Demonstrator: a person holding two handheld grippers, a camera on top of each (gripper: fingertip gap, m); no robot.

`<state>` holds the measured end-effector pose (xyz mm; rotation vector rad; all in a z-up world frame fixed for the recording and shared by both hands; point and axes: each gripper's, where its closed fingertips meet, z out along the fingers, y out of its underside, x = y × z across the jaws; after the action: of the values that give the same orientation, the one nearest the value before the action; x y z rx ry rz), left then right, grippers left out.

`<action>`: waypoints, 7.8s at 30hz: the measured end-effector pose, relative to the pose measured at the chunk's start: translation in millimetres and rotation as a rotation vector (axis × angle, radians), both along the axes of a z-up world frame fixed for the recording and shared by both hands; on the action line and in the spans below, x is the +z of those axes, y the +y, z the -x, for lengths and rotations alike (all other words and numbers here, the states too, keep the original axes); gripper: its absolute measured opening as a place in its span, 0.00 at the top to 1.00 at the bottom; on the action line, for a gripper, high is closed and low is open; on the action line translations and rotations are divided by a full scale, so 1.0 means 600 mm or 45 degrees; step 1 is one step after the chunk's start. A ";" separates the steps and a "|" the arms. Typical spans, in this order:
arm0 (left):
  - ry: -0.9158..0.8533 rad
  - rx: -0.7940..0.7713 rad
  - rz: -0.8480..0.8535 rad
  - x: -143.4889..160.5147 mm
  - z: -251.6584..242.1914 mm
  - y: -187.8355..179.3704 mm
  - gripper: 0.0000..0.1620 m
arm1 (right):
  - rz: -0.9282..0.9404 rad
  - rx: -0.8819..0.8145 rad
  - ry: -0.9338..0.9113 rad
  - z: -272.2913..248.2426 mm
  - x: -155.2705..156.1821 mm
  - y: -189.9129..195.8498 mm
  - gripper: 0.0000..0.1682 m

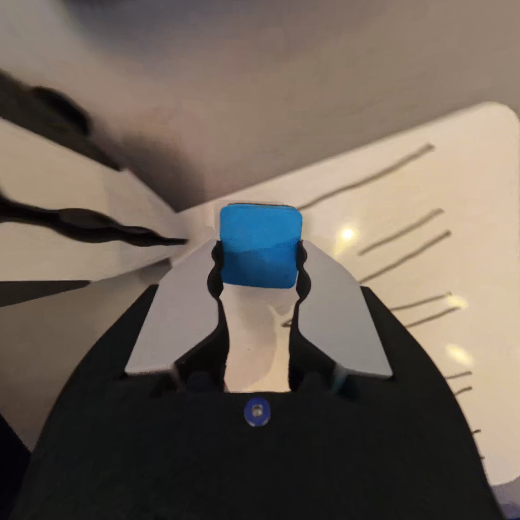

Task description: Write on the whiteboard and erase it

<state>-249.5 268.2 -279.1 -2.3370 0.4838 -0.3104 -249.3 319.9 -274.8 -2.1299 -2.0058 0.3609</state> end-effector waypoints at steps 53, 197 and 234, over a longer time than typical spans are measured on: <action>0.037 -0.002 -0.008 -0.001 0.005 0.002 1.00 | -0.029 0.004 -0.119 -0.043 0.003 0.018 0.71; -0.016 -0.059 0.008 0.000 0.001 -0.038 1.00 | 0.055 -0.931 -0.239 -0.346 0.005 0.033 0.70; -0.030 -0.068 0.017 0.001 0.013 -0.024 0.80 | 0.029 -0.963 -0.301 -0.367 0.030 0.117 0.70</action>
<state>-257.4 254.0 -278.8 -2.3338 0.5352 -0.3676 -28.9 390.1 -256.6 -2.8296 -1.1265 0.0044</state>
